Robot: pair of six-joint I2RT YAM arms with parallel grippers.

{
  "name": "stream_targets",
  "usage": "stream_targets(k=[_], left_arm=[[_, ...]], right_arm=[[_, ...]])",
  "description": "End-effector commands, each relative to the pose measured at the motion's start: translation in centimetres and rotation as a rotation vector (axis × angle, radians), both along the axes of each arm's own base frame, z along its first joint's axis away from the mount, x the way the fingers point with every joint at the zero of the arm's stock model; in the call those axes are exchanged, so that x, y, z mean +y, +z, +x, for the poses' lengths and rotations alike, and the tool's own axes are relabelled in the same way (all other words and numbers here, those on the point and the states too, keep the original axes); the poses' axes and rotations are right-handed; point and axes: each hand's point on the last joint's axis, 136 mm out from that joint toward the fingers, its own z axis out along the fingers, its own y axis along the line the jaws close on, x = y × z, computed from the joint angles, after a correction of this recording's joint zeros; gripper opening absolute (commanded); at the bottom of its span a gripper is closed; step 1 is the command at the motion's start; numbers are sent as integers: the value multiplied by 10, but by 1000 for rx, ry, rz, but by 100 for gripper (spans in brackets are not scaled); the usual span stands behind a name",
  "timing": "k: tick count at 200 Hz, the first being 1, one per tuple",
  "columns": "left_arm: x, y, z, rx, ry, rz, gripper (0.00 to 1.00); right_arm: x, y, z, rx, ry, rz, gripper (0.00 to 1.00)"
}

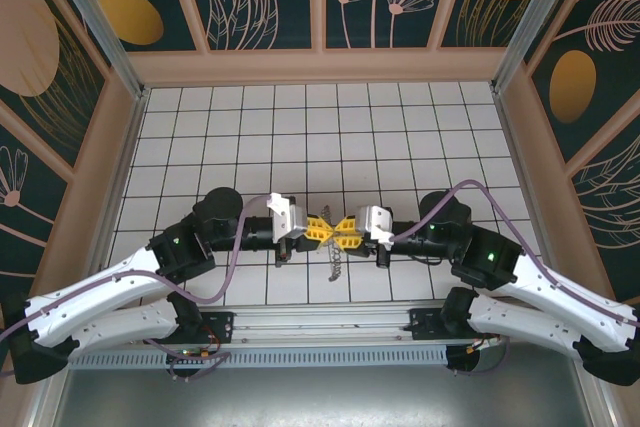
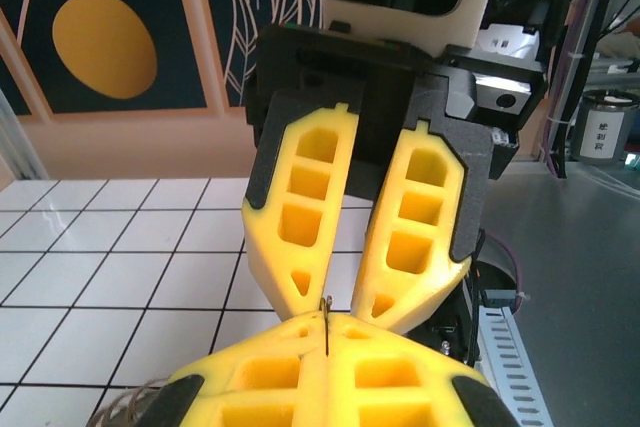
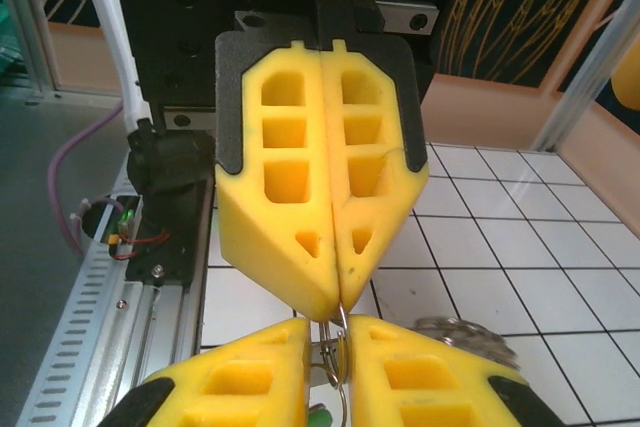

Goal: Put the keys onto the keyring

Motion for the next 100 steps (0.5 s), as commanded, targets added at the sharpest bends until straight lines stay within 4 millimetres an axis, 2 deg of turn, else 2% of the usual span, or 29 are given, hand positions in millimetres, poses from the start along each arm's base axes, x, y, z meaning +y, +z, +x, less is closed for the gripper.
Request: stream_targets(k=[1,25,63,83,100], left_arm=[[-1,27,-6,-32,-34,-111,0],[0,29,-9,-26,-45,-127,0],[2,34,-12,-24,-58,-152,0],[-2,24,-5,-14,-30,-98,0],[-8,5,7,3,15,-5,0]], right_arm=[[4,5,-11,14,64,44,17],[3,4,-10,14,53,52,16],[-1,3,-5,12,9,54,0],[-4,5,7,-9,-60,45,0],[-7,5,16,-33,-108,23,0]])
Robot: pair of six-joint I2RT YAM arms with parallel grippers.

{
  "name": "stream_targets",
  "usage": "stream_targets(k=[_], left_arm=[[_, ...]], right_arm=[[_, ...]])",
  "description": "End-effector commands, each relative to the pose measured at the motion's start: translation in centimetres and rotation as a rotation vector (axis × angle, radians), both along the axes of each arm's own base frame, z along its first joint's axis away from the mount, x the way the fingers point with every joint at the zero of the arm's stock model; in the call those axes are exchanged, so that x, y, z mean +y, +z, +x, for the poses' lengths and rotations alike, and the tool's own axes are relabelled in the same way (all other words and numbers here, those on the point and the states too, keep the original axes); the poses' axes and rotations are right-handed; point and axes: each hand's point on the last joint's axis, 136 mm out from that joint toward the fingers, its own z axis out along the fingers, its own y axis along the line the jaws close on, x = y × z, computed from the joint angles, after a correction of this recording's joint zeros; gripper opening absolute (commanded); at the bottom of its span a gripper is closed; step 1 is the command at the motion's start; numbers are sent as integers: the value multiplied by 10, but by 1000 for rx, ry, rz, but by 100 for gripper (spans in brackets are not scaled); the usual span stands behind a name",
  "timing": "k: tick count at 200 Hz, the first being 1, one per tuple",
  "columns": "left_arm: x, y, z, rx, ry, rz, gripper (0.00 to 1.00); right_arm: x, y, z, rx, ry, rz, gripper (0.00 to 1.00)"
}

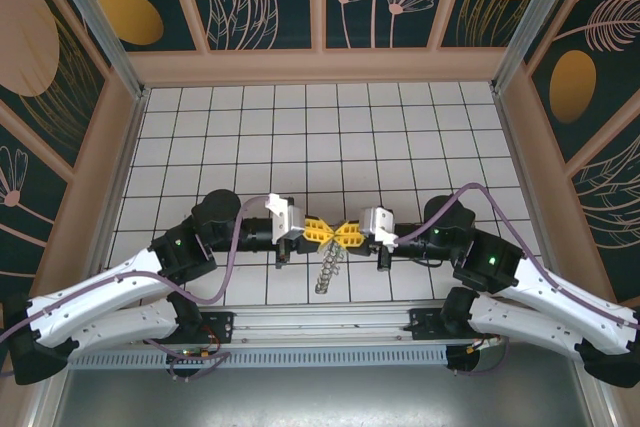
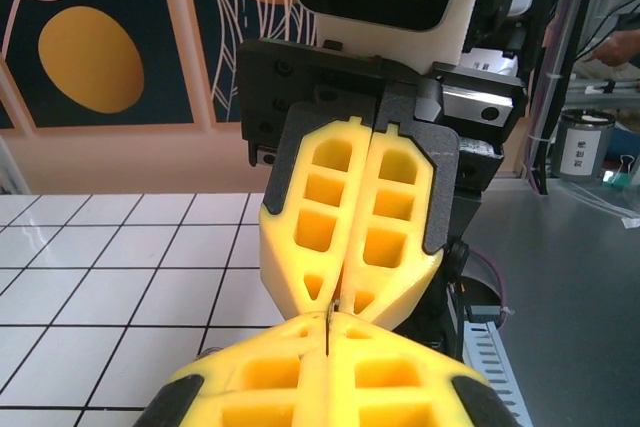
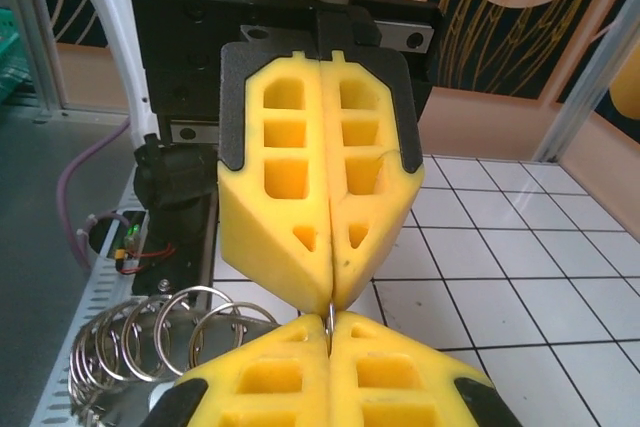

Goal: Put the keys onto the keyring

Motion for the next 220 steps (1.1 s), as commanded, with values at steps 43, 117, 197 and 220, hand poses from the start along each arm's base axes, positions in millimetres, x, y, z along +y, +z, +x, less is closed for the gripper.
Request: stream_targets(k=[43,117,197,220], left_arm=[[-10,-35,28,-11,106,207,16],[-14,-53,25,-5,70,261,11],[-2,-14,14,-40,69,81,0],[3,0,12,-47,82,5,0]], right_arm=[[0,10,16,-65,-78,-38,0],[4,22,4,-72,-3,-3,0],[4,20,5,-50,-15,37,17],[4,18,5,-39,-17,52,21]])
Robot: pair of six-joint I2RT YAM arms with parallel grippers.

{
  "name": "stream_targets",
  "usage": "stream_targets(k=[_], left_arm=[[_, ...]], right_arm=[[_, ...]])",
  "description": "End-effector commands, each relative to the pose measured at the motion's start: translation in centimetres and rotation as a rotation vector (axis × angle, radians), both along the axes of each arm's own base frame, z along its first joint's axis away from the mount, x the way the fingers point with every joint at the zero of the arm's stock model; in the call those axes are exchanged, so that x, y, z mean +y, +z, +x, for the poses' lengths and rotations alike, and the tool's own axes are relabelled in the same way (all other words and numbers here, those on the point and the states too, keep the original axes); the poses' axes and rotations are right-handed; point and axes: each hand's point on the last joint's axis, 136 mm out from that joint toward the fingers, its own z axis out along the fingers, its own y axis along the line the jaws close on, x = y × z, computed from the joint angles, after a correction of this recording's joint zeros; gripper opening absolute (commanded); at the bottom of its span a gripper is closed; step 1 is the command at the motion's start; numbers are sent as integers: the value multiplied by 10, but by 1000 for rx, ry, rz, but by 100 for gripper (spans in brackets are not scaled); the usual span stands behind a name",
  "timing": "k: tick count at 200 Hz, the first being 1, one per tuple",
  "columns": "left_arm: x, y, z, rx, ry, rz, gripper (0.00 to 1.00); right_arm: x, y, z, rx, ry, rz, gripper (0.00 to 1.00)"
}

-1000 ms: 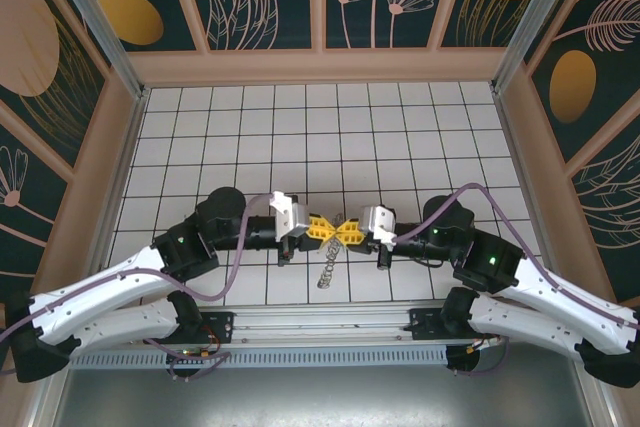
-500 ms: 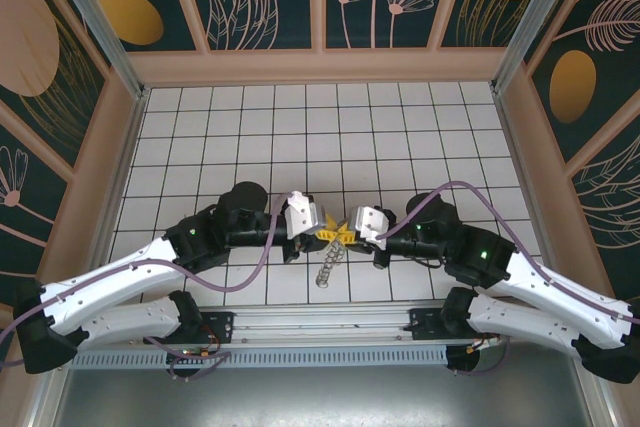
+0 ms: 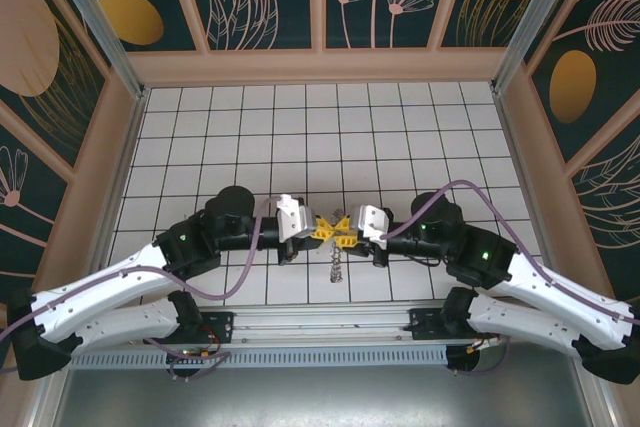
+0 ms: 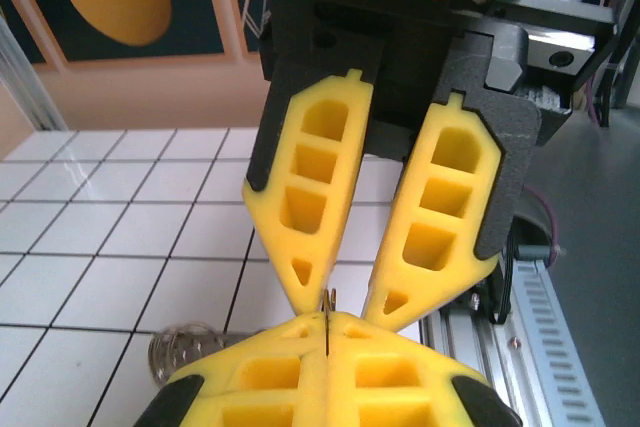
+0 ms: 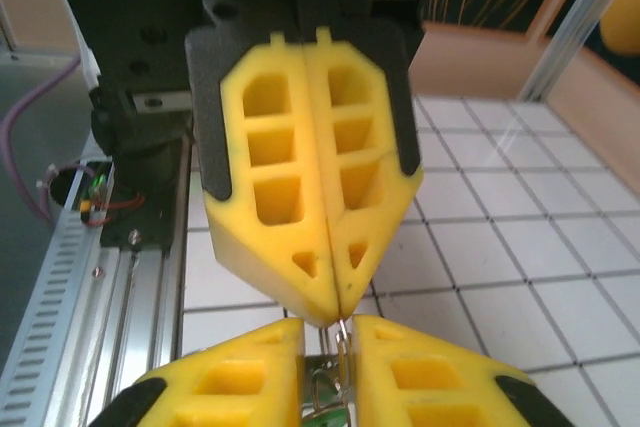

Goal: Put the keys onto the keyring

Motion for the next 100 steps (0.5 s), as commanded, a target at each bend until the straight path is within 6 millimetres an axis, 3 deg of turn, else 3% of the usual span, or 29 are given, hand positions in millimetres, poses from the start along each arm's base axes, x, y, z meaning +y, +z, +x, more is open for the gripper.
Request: stream_targets(k=[1,41,100], left_arm=[[3,25,-3,-18,7,-120,0],[8,43,-9,-31,-9,-199,0],[11,58,-16,-40,-41,-253,0]], right_arm=[[2,34,-7,-39,35,136,21],[-4,34,-11,-35,30,173,16],[-5,26,-15,-13,49,165,21]])
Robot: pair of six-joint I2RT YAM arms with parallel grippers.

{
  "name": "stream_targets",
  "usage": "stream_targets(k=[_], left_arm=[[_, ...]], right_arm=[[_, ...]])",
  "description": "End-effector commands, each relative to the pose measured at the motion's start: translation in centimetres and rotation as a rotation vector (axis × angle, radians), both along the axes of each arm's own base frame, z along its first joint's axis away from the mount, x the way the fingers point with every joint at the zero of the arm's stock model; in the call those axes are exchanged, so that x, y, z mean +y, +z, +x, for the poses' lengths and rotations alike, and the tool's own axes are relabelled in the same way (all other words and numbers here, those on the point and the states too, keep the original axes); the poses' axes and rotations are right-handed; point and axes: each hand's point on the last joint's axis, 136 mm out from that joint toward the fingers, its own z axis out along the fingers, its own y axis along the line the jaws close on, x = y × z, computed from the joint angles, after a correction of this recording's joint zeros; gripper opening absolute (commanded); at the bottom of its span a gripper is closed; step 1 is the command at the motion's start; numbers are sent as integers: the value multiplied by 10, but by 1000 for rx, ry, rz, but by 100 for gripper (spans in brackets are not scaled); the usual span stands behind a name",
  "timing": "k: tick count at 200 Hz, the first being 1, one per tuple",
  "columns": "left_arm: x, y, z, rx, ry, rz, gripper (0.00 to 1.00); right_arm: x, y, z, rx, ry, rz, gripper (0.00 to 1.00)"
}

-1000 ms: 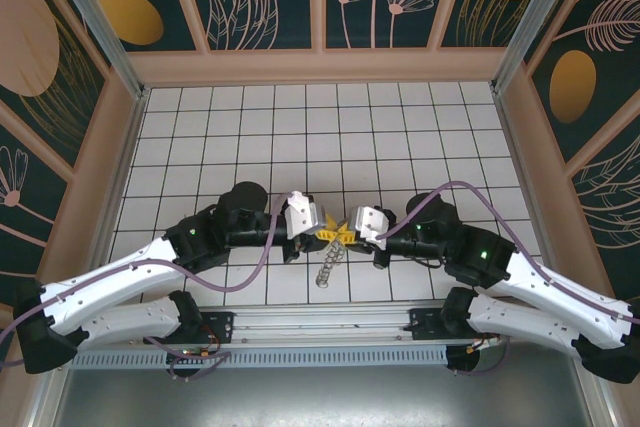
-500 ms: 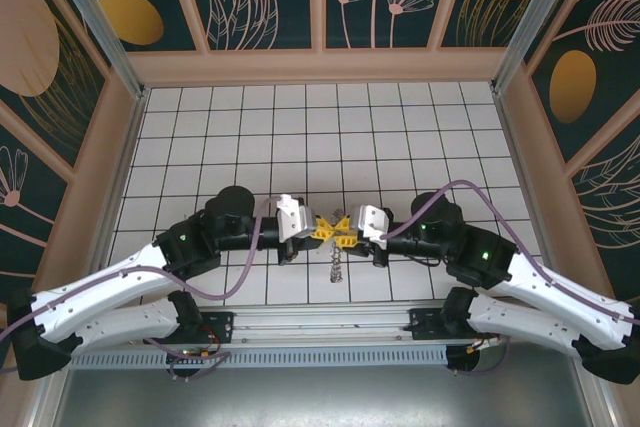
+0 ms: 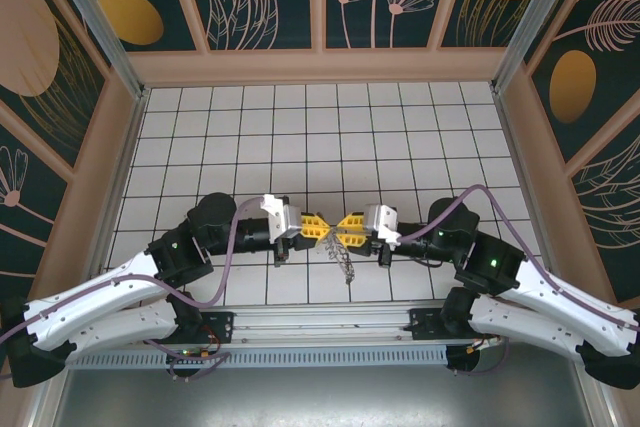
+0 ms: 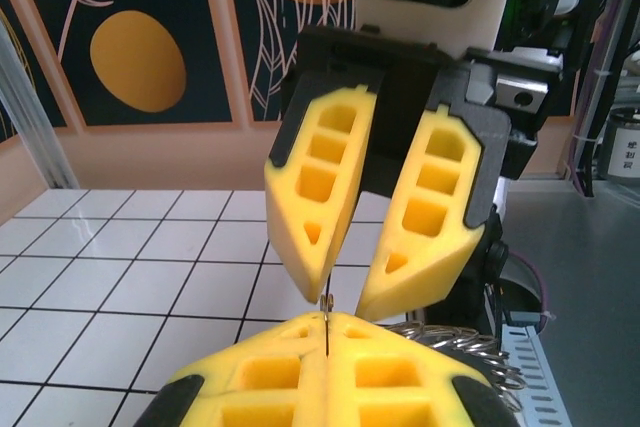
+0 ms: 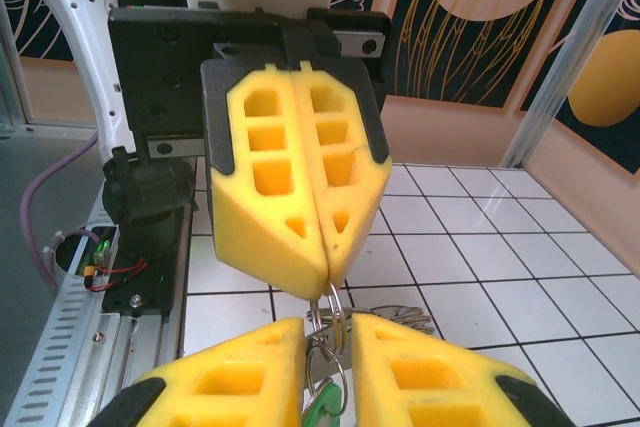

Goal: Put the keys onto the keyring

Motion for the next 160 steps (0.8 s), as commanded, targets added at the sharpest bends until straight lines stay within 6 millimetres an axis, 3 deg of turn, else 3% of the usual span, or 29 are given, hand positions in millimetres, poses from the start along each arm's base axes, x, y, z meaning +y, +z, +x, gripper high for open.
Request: stream_targets(k=[1,102,138,160], left_arm=[[4,31,-10,-38,-35,-112,0],[1,33,-16,-29,-79,-122,0],[1,34,-17,-24,-85,-122,0],[1,33,-17,-20,-88,-118,0]], right_arm=[[1,5,-8,-1,38,37,21],[3,8,-7,-19,45,51,20],[5,7,-6,-21,43,49,13],[6,7,-7,-24,49,46,0]])
